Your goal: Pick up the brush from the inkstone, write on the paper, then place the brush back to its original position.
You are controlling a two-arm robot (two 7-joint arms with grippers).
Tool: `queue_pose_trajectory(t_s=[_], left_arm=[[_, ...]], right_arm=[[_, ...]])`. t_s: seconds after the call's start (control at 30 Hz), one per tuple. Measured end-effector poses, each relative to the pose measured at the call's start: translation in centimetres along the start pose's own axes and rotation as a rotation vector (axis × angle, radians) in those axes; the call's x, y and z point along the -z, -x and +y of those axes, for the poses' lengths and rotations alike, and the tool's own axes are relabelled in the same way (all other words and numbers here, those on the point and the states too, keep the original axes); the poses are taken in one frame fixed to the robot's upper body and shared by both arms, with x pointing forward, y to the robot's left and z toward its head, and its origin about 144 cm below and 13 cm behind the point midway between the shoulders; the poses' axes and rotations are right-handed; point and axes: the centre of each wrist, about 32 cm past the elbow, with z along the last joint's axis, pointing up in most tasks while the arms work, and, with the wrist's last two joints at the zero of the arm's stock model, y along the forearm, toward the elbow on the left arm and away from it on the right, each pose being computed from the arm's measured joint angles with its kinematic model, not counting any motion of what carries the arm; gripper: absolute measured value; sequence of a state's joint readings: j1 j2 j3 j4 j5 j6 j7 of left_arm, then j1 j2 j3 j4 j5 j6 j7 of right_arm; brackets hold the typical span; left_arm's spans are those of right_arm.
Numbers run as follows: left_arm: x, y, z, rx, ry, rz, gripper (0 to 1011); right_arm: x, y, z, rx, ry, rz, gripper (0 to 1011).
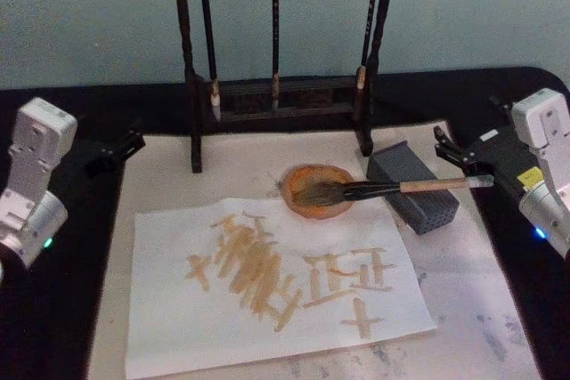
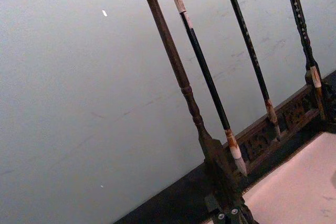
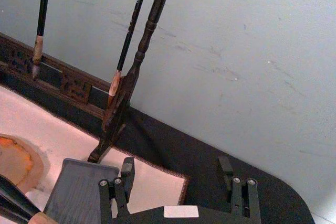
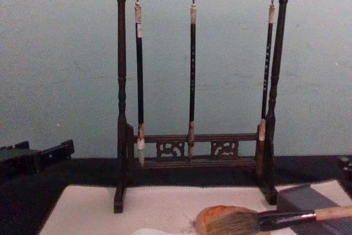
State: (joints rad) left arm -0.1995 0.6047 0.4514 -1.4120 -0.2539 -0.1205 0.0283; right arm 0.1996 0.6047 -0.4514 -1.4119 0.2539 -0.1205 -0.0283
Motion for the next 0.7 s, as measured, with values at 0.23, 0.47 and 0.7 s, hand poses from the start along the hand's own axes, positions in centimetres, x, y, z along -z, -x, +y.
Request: queue_pose_trajectory(t_s=[0.23,0.47,0.7], left_arm=[[0.0,0.0,0.0,0.000,0.000,0.000,1002],[0.0,0.0,0.0,0.000,0.000,0.000,1002],[0.0,0.0,0.0,0.000,0.000,0.000,1002]], right_arm=[[0.0,0.0,0.0,0.000,0.000,0.000,1001],[0.1,-0.1,0.0,-0.004,-0.002,0.008,1001],[0.6,-0.4,-1.2,-0.053,-0.015,0.084,1001]])
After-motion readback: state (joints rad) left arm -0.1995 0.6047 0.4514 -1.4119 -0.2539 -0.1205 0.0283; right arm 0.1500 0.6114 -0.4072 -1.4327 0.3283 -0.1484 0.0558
